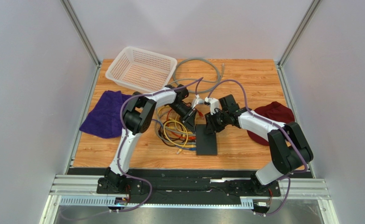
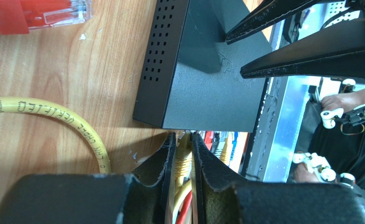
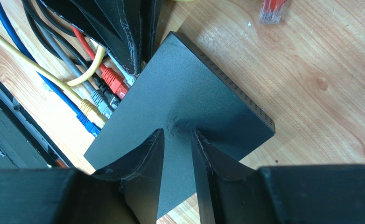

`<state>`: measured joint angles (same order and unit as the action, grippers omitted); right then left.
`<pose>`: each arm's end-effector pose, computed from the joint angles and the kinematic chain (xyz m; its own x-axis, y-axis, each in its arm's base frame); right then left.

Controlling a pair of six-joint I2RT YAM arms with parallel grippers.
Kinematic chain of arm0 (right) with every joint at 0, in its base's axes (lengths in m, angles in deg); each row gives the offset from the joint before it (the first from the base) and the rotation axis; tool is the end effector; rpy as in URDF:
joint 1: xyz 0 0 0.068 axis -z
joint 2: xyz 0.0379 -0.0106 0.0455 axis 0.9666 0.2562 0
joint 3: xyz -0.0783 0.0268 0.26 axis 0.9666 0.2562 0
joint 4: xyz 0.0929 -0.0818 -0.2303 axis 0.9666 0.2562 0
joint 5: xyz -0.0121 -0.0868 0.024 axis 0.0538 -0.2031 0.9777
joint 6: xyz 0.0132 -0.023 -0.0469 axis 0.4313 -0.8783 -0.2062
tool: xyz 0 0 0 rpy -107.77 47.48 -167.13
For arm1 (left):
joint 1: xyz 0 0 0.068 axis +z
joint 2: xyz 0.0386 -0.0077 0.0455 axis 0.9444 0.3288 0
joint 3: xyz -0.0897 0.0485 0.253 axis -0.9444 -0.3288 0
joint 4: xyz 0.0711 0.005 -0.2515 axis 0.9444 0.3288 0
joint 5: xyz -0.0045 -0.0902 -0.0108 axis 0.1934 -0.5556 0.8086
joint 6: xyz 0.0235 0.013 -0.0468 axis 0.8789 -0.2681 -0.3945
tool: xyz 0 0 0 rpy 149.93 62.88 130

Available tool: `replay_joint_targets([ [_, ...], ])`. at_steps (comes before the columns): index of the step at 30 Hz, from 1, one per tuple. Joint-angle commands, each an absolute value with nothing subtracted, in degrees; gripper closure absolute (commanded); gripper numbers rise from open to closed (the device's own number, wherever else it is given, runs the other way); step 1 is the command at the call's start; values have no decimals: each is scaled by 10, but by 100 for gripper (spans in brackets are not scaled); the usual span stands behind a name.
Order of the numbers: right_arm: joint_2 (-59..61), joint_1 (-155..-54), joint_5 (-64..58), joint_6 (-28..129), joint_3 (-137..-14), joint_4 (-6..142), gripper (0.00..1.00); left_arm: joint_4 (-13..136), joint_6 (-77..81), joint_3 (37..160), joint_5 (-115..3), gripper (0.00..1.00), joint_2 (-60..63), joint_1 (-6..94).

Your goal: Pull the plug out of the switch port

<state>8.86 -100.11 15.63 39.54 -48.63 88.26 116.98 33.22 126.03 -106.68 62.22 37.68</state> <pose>0.2587 0.1381 0.1741 -0.7484 -0.4162 -0.5164 -0.6298 0.6899 0.3568 0.3551 -0.2680 0.1112 -0.6939 0.6569 -0.2949 0.5528 0.2236 -0.8027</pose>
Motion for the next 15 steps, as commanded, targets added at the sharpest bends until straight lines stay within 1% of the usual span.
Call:
replay_joint_targets([
  [1,102,-1000,142,381,-491,898,65,1209,372,1282,-1032,100,632,374],
  [5,106,-1000,142,381,-494,899,65,1213,367,1304,-1021,100,633,373],
  [11,96,-1000,138,382,-489,897,65,1222,391,1250,-1010,100,624,377],
  [15,95,-1000,138,382,-489,896,65,1275,437,1282,-1018,100,628,393],
])
